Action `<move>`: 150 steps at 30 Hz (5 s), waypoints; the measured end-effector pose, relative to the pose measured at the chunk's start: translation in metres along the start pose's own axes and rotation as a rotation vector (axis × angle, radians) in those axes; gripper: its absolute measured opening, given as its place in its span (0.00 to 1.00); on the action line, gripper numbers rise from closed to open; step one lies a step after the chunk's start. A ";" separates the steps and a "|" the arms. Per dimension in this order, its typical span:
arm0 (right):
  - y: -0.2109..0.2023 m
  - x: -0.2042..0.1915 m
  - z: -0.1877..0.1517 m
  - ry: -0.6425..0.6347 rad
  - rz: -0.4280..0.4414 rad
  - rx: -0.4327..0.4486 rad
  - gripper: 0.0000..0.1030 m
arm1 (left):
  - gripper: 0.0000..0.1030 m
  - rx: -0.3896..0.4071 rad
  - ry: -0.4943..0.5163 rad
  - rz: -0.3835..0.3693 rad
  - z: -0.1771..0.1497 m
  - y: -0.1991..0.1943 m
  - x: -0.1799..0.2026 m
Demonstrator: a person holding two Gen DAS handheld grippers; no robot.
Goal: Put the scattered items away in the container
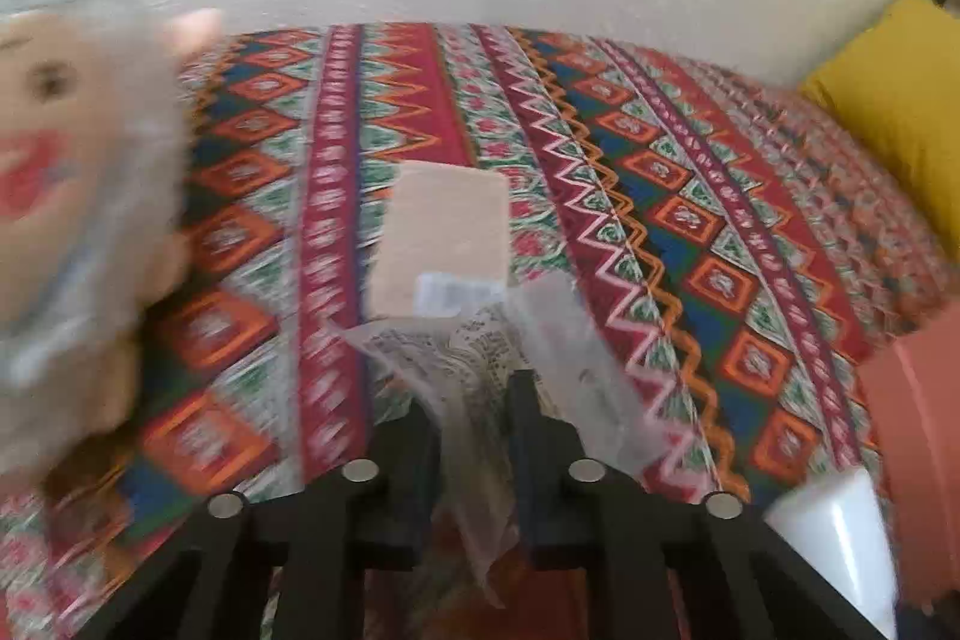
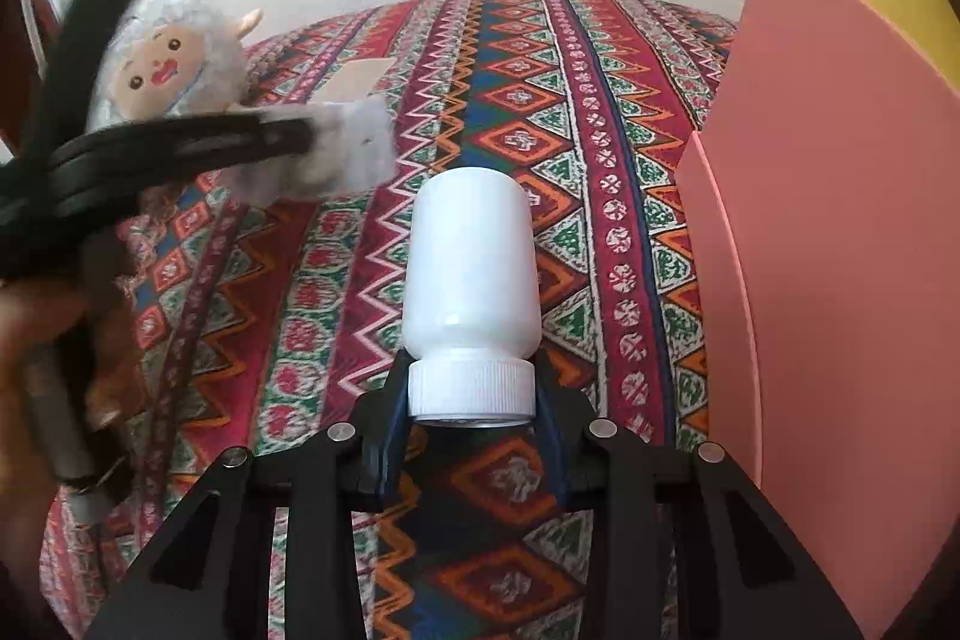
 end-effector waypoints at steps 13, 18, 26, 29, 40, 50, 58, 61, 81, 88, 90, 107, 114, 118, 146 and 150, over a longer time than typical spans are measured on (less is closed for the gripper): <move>-0.096 -0.060 -0.008 -0.067 0.161 0.153 0.37 | 0.05 0.167 0.055 0.005 -0.045 -0.159 -0.010; -0.156 -0.061 -0.006 -0.067 0.209 0.263 0.37 | 0.05 0.251 0.114 -0.022 -0.029 -0.213 0.025; -0.261 0.039 0.028 0.096 0.103 0.535 0.37 | 0.05 0.341 0.234 -0.077 0.005 -0.267 0.103; -0.282 0.098 0.033 0.193 0.042 0.579 0.37 | 0.07 0.355 0.289 -0.102 0.021 -0.273 0.141; -0.274 0.158 0.031 0.305 0.072 0.533 0.37 | 0.70 0.064 0.031 0.121 -0.084 -0.182 0.013; -0.244 0.101 0.031 0.201 0.072 0.489 0.37 | 0.95 -0.071 -0.100 0.198 -0.161 -0.094 -0.037; -0.228 0.076 0.031 0.146 0.061 0.464 0.37 | 0.21 -0.007 -0.114 0.154 -0.144 -0.096 -0.038; -0.227 0.073 0.031 0.139 0.065 0.466 0.37 | 0.16 0.025 -0.089 0.102 -0.153 -0.111 -0.028; -0.282 0.125 0.024 0.210 0.058 0.566 0.38 | 0.16 0.367 0.203 -0.118 -0.024 -0.245 0.145; -0.307 0.191 0.015 0.318 0.004 0.609 0.38 | 0.16 0.380 0.347 -0.184 0.041 -0.230 0.248; -0.306 0.213 0.014 0.353 -0.015 0.603 0.38 | 0.19 0.348 0.370 -0.187 0.053 -0.210 0.268; -0.291 0.253 0.013 0.379 -0.162 0.550 0.82 | 0.85 0.296 0.427 0.044 0.044 -0.169 0.280; -0.299 0.200 0.014 0.293 -0.130 0.570 0.82 | 0.87 0.356 0.381 0.085 0.031 -0.215 0.247; -0.303 0.157 0.011 0.220 -0.136 0.593 0.82 | 0.90 0.383 0.371 0.131 0.020 -0.243 0.218; -0.382 0.031 -0.236 0.227 -0.295 0.655 1.00 | 1.00 0.342 0.276 0.102 -0.179 -0.385 0.135; -0.411 0.041 -0.255 0.252 -0.326 0.687 1.00 | 1.00 0.363 0.310 0.071 -0.191 -0.401 0.162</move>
Point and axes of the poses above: each gripper's, at about its wrist camera, not at the fingertips, and y roughly the way its jaws point, x to its right, z to its top, the point moved 7 cm from there along y, roughly the way its jaws point, and after that the axes turned 13 degrees about y, right-handed, at the moved point
